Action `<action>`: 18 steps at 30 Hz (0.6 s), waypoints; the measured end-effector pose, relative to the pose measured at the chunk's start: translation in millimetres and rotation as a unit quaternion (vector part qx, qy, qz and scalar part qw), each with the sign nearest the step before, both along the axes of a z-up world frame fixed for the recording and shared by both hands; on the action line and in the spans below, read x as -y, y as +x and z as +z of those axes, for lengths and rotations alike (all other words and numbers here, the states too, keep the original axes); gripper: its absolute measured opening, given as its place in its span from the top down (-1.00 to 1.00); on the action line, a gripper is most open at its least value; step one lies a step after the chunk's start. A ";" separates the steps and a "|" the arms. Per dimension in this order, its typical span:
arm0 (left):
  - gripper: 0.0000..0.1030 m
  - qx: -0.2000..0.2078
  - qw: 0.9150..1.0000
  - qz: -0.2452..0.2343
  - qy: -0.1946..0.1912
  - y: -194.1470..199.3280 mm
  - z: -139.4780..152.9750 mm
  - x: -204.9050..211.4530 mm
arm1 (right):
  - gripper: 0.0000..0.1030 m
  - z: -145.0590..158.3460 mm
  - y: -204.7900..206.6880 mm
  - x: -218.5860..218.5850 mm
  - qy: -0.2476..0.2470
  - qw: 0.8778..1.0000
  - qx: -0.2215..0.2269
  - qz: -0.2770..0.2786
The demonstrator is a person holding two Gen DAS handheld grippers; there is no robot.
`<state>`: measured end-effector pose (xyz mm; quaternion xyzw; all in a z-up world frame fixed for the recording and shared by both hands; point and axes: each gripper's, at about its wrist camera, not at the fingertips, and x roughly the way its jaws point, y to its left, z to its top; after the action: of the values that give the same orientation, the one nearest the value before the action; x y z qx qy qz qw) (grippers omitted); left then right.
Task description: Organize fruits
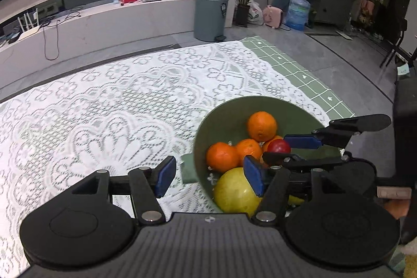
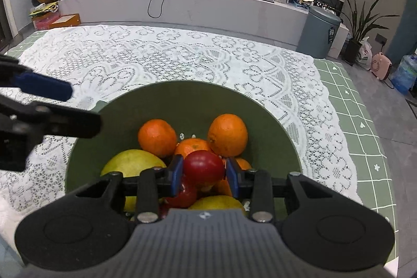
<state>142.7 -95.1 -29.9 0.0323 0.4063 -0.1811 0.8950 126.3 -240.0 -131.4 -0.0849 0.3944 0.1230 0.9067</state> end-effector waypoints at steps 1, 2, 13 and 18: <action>-0.36 0.000 1.000 0.002 0.000 -1.3 -0.4 -2.1 | 0.35 -0.5 1.5 -0.4 -0.001 1.000 -0.001 -0.002; -0.36 -0.001 1.000 0.004 -0.001 -3.5 -0.4 -4.3 | 0.35 -0.8 3.2 -0.7 -0.002 1.000 -0.001 -0.004; -0.36 0.005 1.000 0.025 -0.014 -20.3 6.6 -25.9 | 0.21 7.9 0.7 -7.6 -0.022 1.000 0.012 -0.010; -0.36 0.028 0.999 0.031 -0.022 -29.4 18.4 -35.5 | -0.11 32.9 -16.5 -6.8 -0.019 0.998 0.052 -0.016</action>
<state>113.4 -59.5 -11.5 0.0048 0.3776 -0.1614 0.9118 109.8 -233.2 -98.5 -0.1019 0.3500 0.0961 0.9262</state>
